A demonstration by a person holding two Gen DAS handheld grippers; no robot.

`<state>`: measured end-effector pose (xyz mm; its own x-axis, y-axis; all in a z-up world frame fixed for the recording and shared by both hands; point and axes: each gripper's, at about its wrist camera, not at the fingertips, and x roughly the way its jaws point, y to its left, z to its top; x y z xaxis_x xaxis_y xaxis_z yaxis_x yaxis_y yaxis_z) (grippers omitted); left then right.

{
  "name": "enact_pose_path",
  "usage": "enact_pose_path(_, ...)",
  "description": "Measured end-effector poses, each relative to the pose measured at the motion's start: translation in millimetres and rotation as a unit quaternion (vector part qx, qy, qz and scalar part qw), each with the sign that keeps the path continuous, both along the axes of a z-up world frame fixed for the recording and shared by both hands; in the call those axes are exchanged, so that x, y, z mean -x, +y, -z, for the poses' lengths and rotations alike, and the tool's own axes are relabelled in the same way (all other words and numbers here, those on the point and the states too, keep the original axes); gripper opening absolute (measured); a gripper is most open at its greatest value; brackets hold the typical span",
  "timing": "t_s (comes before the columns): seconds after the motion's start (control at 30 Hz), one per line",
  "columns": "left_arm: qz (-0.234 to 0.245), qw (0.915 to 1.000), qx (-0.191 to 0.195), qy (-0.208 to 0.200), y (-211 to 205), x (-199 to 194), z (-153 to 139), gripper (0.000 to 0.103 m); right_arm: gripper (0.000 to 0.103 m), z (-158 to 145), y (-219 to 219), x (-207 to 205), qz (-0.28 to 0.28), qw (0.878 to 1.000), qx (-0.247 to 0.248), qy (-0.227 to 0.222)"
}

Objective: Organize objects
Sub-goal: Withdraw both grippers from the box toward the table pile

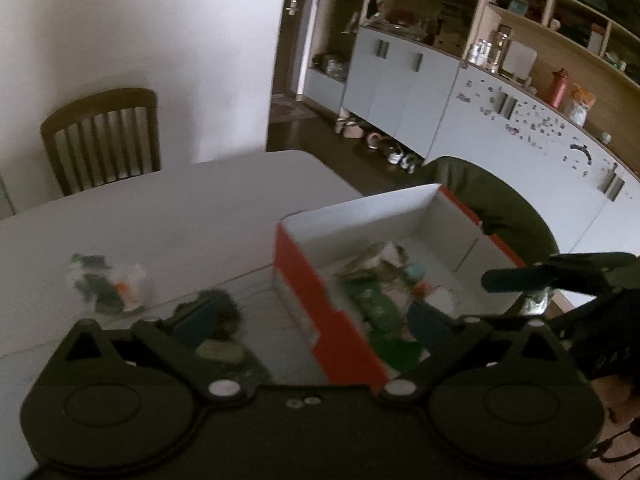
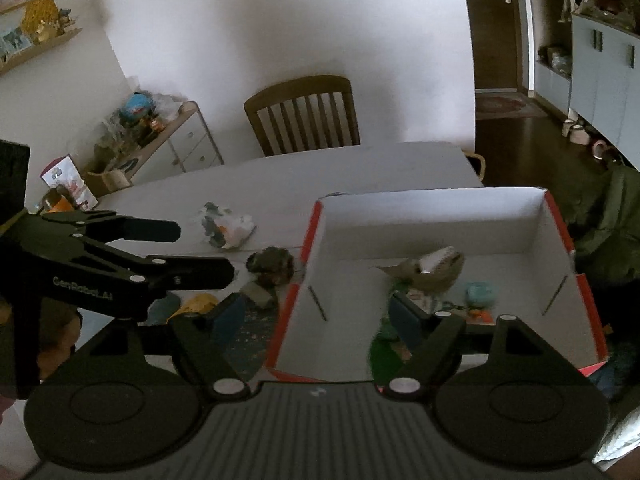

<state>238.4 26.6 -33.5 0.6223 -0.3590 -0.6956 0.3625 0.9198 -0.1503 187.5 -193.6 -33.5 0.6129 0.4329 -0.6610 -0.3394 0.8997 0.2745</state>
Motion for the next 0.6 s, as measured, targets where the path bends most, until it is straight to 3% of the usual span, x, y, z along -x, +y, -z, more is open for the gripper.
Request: enact_pose_path(0.6,-0.012,0.9992,-0.034,-0.015,82.9,26.4,40.1,0.102,0.079,12.0,90.4,-14.6,-0.022,0.999,0.023,0.032)
